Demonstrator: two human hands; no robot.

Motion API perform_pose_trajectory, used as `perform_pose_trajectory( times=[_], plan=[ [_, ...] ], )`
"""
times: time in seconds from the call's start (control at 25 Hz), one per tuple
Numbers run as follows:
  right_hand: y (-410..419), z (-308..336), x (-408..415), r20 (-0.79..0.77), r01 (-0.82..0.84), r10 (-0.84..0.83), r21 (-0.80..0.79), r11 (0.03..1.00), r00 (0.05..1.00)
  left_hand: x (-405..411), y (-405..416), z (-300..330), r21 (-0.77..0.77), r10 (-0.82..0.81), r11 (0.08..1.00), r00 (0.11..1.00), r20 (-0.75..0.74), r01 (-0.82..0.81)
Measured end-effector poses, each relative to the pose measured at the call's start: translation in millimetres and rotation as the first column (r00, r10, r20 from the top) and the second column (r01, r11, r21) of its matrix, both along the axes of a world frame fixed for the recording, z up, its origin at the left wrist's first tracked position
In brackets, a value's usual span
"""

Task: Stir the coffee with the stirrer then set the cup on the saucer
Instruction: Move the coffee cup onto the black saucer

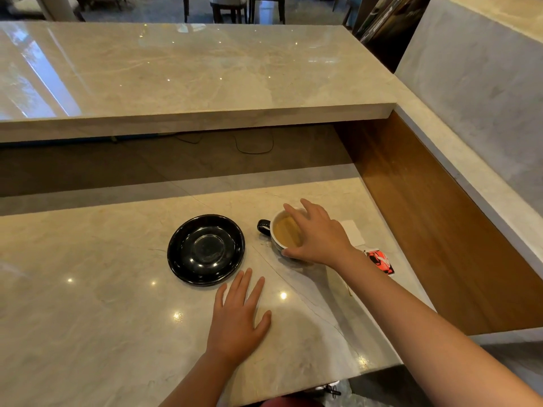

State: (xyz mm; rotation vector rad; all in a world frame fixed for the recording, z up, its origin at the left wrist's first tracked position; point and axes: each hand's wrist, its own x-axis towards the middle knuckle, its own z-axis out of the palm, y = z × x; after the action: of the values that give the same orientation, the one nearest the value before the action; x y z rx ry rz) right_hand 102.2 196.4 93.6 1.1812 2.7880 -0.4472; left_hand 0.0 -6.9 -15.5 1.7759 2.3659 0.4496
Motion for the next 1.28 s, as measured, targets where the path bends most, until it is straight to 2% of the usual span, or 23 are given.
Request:
perform_pose_trajectory(
  times=[0.12, 0.36, 0.76, 1.08, 1.28],
  plan=[
    [9, -1, -9, 0.111, -0.038, 0.042, -0.037, 0.999, 0.993, 0, 0, 0, -0.007, 0.006, 1.000, 1.000, 0.002, -0.006],
    [15, 6, -23, 0.191, -0.080, 0.081, -0.014, 0.997, 0.978, 0, -1, 1, -0.005, 0.004, 1.000, 1.000, 0.006, -0.004],
    [8, 8, -32, 0.131, -0.088, 0.089, -0.012, 0.996, 0.987, 0, 1, 1, -0.019, 0.012, 1.000, 1.000, -0.001, -0.012],
    [-16, 34, -78, -0.009, -0.213, 0.213, -0.010, 0.977, 0.977, 0, 1, 3, -0.005, 0.005, 1.000, 1.000, 0.019, -0.005],
    [-36, 28, -117, -0.026, -0.285, 0.285, -0.030, 0.958, 0.958, -1, 2, 2, -0.012, 0.004, 1.000, 1.000, 0.019, -0.004]
  ],
)
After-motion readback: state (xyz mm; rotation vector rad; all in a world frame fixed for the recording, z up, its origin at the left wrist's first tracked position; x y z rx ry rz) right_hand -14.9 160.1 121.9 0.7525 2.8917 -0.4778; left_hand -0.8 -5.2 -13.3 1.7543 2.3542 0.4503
